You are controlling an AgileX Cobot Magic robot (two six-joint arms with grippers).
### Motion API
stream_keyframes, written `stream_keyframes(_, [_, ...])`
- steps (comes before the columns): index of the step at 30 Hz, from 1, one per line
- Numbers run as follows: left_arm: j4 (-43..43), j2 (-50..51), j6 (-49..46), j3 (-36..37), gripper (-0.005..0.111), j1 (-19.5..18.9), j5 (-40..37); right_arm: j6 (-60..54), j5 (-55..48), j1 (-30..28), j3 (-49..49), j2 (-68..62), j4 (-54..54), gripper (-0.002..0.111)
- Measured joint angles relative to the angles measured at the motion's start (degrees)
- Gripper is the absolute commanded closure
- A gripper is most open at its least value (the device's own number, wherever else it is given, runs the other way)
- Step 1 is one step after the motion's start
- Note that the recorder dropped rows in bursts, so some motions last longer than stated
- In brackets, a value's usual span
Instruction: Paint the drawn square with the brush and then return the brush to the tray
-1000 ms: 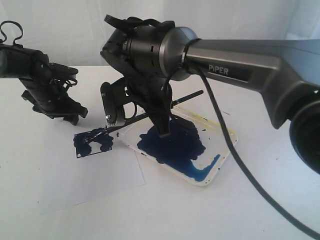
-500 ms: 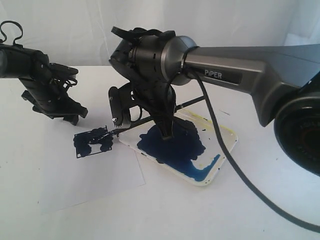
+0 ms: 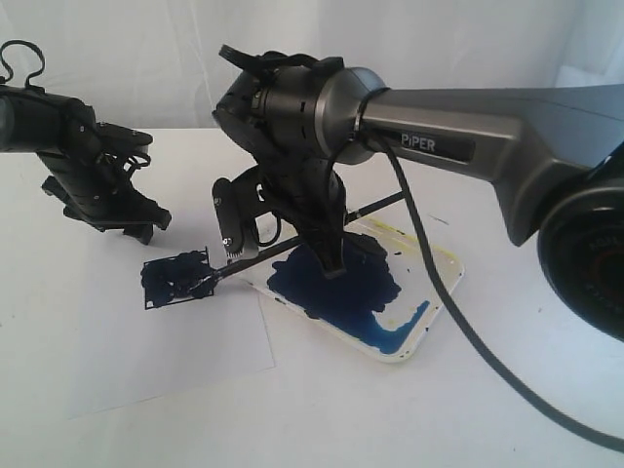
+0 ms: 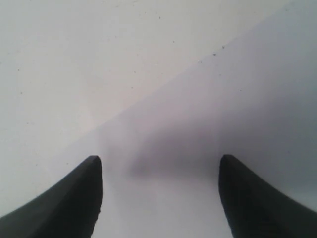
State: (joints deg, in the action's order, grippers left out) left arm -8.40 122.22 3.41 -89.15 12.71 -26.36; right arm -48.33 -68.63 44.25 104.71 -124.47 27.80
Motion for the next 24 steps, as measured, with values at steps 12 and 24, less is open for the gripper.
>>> stream_keyframes(12, [0.0,0.0,0.0,0.0,0.037,0.0,0.0,-1.4,-0.4,0.0,0.0,0.0,-0.2,0.108])
stream_keyframes(24, [0.0,0.0,-0.1,0.0,0.037,0.0,0.0,0.4,-0.9,0.0,0.0,0.0,2.5,0.108])
